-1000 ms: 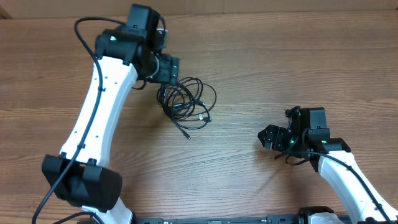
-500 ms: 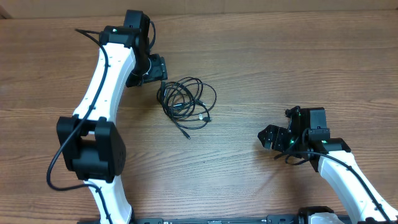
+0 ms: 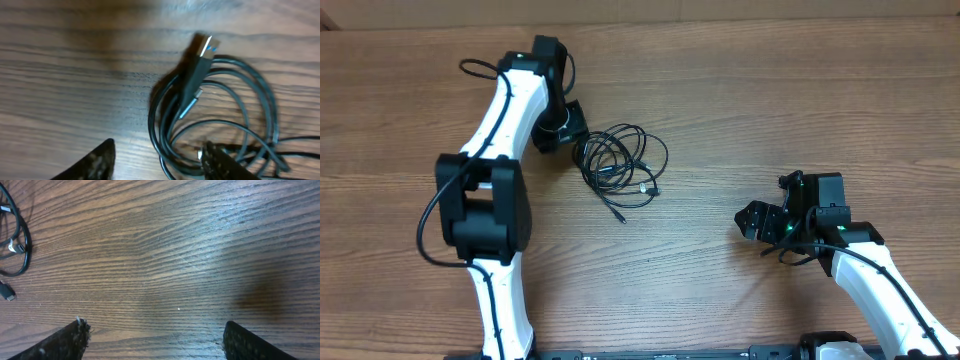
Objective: Untangle cables
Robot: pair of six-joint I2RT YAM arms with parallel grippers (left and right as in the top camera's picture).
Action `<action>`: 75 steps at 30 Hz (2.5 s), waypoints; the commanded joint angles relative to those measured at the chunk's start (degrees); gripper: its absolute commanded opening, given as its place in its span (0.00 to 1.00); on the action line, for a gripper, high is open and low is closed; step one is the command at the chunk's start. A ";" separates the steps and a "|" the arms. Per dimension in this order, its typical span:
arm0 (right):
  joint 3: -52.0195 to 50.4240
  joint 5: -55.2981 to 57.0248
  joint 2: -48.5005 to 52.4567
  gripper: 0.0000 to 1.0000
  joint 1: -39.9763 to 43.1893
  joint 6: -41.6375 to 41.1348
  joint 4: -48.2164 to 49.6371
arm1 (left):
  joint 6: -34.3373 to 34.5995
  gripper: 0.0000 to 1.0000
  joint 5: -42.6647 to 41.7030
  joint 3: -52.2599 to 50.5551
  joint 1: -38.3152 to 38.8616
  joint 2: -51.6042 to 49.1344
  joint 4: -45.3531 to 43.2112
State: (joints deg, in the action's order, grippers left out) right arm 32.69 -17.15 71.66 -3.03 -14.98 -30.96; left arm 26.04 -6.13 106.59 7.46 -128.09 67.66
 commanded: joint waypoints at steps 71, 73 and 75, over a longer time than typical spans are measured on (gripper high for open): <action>1.14 -30.34 0.11 0.91 0.09 2.58 15.54 | -35.28 0.04 -33.51 4.79 17.55 23.41 3.54; 1.14 -30.27 0.11 0.91 0.09 1.42 15.65 | -37.22 0.04 -35.47 4.90 17.70 25.31 2.95; 1.14 -30.29 0.11 0.91 0.09 0.46 15.80 | -37.66 0.04 -36.89 4.90 17.75 26.93 2.01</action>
State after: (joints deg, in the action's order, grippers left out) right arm 32.69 -46.59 71.66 -3.05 -13.02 -15.68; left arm -7.38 -37.71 109.08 24.77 -106.52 70.72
